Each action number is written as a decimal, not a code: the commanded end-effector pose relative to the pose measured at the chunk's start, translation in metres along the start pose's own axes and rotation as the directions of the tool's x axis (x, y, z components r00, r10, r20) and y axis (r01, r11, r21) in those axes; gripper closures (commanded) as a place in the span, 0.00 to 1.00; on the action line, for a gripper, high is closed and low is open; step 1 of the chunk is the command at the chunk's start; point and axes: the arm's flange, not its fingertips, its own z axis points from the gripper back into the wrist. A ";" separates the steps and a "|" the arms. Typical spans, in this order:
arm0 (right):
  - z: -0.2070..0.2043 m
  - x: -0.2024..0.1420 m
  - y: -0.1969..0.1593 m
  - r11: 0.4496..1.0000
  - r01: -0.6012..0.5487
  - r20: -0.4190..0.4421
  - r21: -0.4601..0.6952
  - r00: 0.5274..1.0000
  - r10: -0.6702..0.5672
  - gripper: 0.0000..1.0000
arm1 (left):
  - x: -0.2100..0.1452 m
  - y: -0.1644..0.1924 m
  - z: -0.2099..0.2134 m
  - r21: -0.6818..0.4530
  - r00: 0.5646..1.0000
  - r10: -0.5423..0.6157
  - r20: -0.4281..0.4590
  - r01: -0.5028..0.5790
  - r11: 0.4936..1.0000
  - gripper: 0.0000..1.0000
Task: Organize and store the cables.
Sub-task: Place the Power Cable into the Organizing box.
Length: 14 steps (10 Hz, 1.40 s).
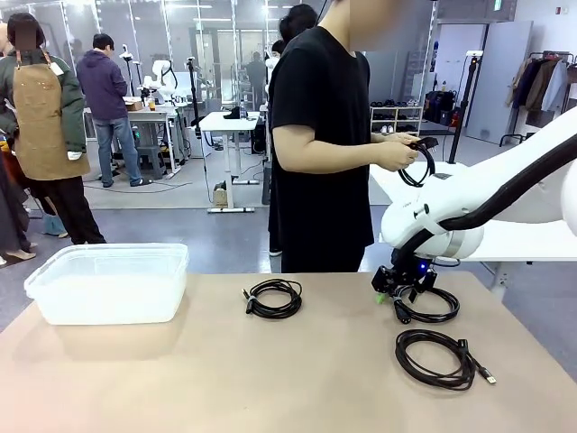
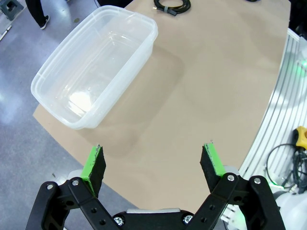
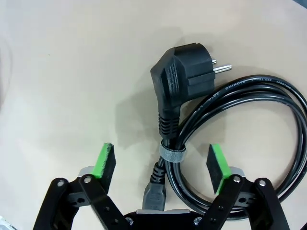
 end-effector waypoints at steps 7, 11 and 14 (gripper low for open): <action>0.013 0.010 0.013 0.998 0.010 -0.001 -0.065 1.000 -0.010 1.00 | -0.001 0.000 0.000 -0.013 1.000 -0.018 0.017 0.018 1.000 0.00; 0.067 0.000 0.050 0.982 -0.037 -0.045 -0.183 0.999 0.029 1.00 | -0.001 0.000 0.000 -0.013 1.000 -0.018 0.017 0.018 1.000 0.00; 0.097 -0.022 0.087 0.978 -0.115 -0.055 -0.171 0.993 0.107 1.00 | -0.001 0.000 0.000 -0.013 1.000 -0.018 0.017 0.018 1.000 0.00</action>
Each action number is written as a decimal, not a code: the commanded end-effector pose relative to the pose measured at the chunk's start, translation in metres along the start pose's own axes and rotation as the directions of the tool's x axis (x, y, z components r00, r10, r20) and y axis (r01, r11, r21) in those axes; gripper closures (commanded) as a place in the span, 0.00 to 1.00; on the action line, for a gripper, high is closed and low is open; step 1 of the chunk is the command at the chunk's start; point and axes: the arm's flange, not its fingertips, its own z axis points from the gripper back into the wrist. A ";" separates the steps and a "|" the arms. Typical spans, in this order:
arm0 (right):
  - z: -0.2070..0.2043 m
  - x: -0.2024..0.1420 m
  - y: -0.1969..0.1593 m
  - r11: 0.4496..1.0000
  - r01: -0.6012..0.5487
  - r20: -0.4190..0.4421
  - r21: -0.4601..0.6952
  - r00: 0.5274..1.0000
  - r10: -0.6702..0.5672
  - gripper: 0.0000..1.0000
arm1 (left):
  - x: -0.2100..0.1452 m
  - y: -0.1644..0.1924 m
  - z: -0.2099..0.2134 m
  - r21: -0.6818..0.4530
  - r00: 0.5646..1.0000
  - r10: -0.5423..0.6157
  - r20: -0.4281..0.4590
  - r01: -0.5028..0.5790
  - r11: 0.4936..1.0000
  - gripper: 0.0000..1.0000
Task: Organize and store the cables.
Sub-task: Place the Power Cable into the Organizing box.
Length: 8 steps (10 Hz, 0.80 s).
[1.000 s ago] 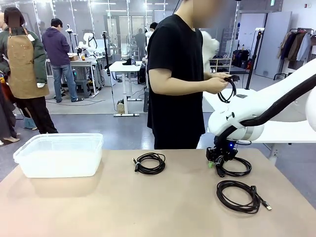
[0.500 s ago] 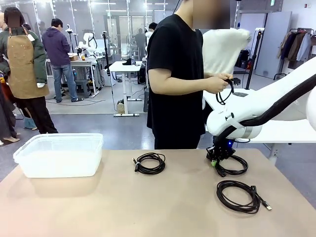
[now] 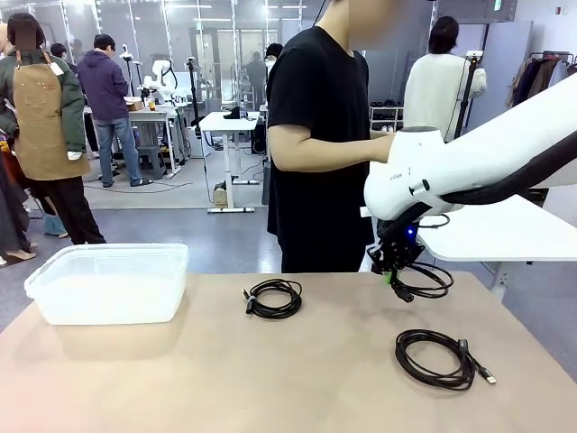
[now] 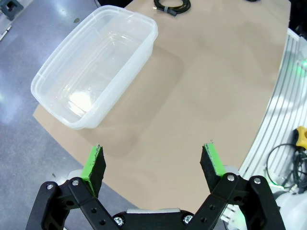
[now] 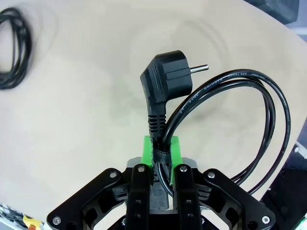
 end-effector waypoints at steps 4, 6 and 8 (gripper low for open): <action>0.008 -0.065 0.094 0.983 -0.180 0.042 0.044 0.983 0.178 1.00 | -0.001 0.000 0.000 -0.013 1.000 -0.017 0.017 0.017 1.000 0.00; 0.001 -0.092 0.145 0.948 -0.316 0.041 0.036 0.948 0.315 1.00 | -0.001 0.000 0.000 -0.013 1.000 -0.017 0.017 0.017 1.000 0.00; -0.007 -0.108 0.182 0.917 -0.398 0.041 0.014 0.917 0.397 1.00 | -0.001 0.000 0.000 -0.013 1.000 -0.017 0.017 0.017 1.000 0.00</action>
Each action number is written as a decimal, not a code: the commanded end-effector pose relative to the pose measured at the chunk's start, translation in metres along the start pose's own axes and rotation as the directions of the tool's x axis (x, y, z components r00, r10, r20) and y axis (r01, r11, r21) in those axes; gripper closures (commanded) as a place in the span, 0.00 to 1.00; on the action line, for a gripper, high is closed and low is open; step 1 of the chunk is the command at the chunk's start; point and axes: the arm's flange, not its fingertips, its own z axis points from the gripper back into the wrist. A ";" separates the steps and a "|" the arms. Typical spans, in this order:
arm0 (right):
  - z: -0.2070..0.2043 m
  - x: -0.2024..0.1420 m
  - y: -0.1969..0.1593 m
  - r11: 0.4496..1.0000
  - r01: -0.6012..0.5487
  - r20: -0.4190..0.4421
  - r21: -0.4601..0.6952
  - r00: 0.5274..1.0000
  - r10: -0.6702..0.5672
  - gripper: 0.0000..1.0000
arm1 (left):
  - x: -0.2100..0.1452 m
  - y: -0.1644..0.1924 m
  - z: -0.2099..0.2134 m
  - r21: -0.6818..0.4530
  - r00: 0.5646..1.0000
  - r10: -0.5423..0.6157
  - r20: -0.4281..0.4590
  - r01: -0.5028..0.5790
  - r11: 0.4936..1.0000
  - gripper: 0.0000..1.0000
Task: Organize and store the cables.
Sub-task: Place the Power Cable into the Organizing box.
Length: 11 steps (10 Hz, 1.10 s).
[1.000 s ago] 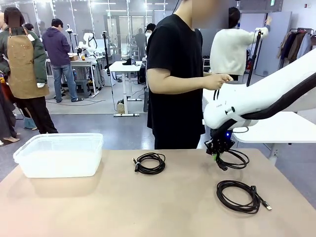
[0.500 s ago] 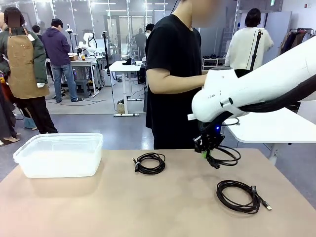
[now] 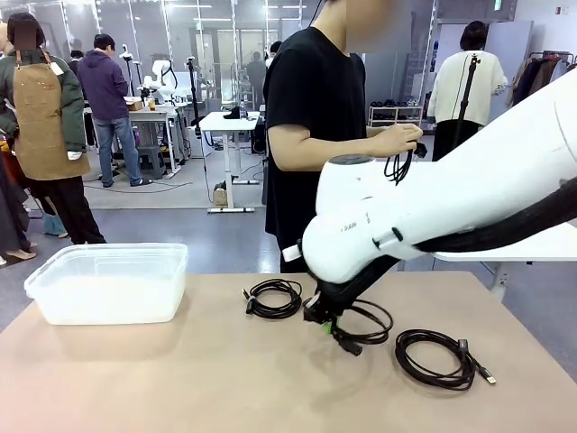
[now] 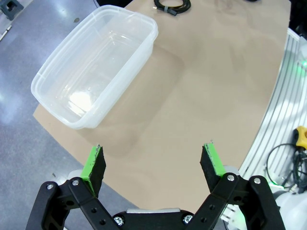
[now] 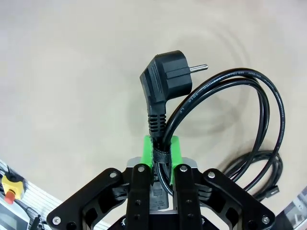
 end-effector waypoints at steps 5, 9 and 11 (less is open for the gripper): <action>-0.014 -0.008 0.081 0.969 -0.236 0.003 -0.078 0.972 0.237 1.00 | -0.001 0.000 0.000 -0.013 1.000 -0.017 0.018 0.017 1.000 0.00; -0.025 -0.004 0.127 0.923 -0.385 0.011 0.013 0.923 0.384 1.00 | -0.001 0.000 0.000 -0.013 1.000 -0.017 0.018 0.017 1.000 0.00; -0.027 -0.001 0.128 0.925 -0.374 0.039 0.069 0.927 0.372 1.00 | -0.001 0.000 0.000 -0.013 1.000 -0.017 0.018 0.017 1.000 0.00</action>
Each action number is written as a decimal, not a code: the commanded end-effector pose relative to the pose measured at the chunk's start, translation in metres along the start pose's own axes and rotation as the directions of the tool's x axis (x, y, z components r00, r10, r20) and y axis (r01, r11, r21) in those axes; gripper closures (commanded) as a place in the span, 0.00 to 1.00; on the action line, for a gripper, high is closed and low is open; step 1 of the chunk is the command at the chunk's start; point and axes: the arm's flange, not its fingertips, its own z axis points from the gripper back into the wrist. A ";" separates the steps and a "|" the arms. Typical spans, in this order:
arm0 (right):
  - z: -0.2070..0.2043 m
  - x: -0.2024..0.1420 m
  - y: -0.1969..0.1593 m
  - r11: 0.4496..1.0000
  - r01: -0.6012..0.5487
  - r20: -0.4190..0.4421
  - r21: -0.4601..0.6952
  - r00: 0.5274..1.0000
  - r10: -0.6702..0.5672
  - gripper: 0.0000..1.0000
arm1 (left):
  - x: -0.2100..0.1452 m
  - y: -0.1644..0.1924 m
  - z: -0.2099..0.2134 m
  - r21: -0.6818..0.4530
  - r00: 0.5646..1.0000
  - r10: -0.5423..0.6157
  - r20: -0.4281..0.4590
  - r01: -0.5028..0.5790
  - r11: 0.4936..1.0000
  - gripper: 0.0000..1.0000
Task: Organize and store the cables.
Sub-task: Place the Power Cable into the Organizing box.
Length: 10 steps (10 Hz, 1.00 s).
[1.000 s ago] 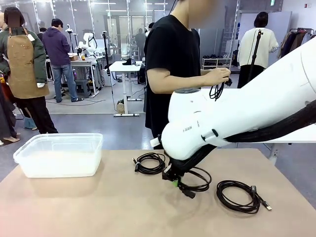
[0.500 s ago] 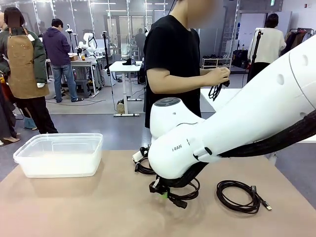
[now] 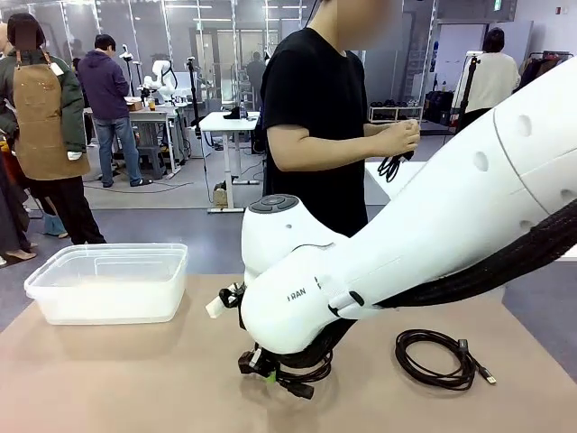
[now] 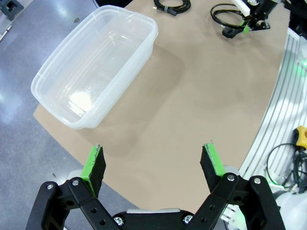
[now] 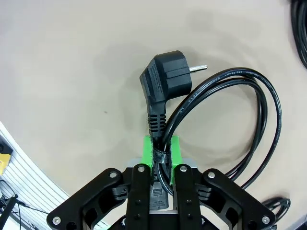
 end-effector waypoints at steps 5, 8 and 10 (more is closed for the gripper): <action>0.007 -0.004 -0.017 0.998 -0.002 0.051 0.069 0.999 -0.001 0.31 | -0.001 0.000 0.000 -0.014 1.000 -0.015 0.018 0.016 1.000 0.00; 0.026 -0.021 -0.044 0.997 0.011 0.091 0.078 0.996 -0.018 0.00 | -0.001 0.000 0.000 -0.014 1.000 -0.015 0.018 0.016 1.000 0.00; 0.051 -0.058 -0.089 0.993 -0.018 0.105 0.115 0.994 0.006 0.03 | -0.001 0.000 0.000 -0.014 1.000 -0.015 0.018 0.016 1.000 0.00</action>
